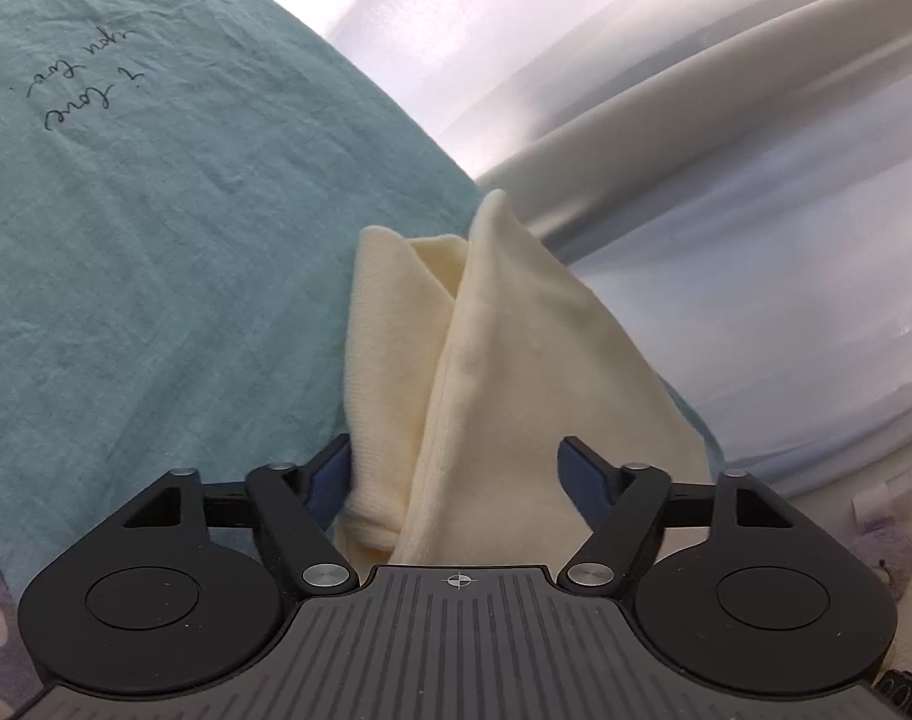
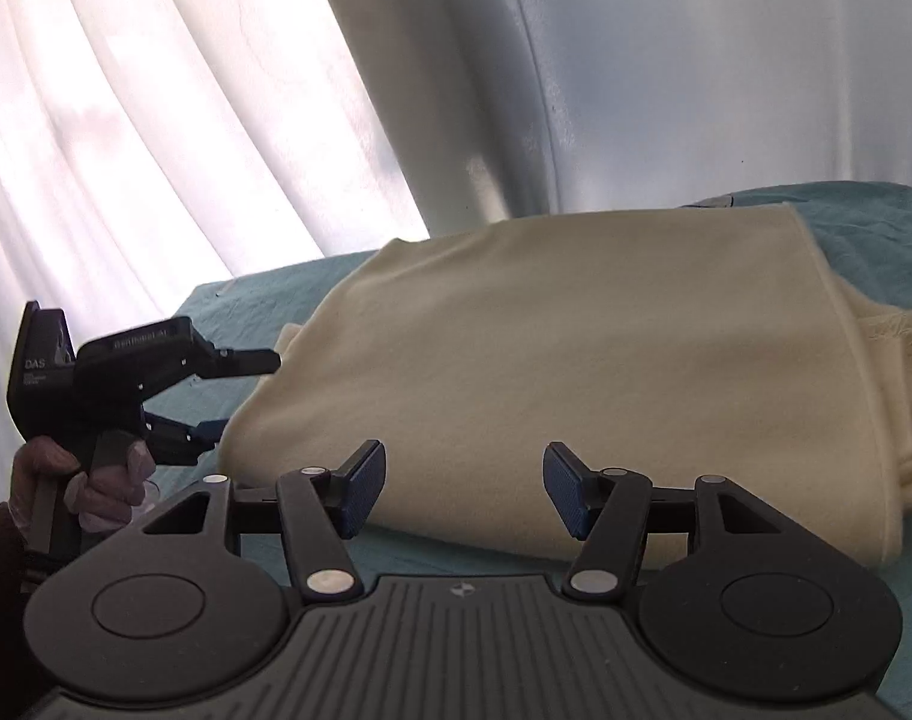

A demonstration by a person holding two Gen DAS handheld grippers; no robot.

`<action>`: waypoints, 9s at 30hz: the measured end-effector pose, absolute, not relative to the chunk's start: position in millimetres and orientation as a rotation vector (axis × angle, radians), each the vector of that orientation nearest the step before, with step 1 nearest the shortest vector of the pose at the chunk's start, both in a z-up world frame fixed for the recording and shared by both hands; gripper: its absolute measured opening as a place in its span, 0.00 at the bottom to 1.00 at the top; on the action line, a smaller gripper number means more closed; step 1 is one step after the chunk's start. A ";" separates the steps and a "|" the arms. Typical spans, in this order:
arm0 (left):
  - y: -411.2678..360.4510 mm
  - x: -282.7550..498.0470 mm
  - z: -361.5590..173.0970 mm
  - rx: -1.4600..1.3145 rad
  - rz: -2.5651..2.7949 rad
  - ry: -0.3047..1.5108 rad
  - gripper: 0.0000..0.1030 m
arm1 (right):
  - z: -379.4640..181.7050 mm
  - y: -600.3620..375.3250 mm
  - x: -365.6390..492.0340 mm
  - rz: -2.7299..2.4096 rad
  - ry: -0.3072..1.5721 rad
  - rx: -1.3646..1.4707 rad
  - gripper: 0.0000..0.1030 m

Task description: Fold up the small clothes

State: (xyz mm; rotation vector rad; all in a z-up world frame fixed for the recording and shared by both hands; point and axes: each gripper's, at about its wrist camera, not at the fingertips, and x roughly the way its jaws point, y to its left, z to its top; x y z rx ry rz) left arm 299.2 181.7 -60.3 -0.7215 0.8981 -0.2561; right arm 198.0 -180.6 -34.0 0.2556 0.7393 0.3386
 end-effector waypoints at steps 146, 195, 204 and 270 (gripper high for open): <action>-25.9 250.5 -41.5 -0.082 -0.275 0.928 0.69 | -32.2 -289.7 235.0 0.140 0.727 0.272 0.14; -62.2 296.6 -49.3 -0.254 -0.438 1.026 0.83 | -45.8 -268.5 160.5 0.207 0.675 0.142 0.14; -57.3 294.4 -47.9 -0.221 -0.448 1.028 0.86 | -47.1 -268.9 147.5 0.253 0.679 0.109 0.14; -53.3 392.0 -60.5 -0.452 -0.601 1.061 0.36 | -90.2 -393.2 284.9 0.452 0.909 0.909 0.28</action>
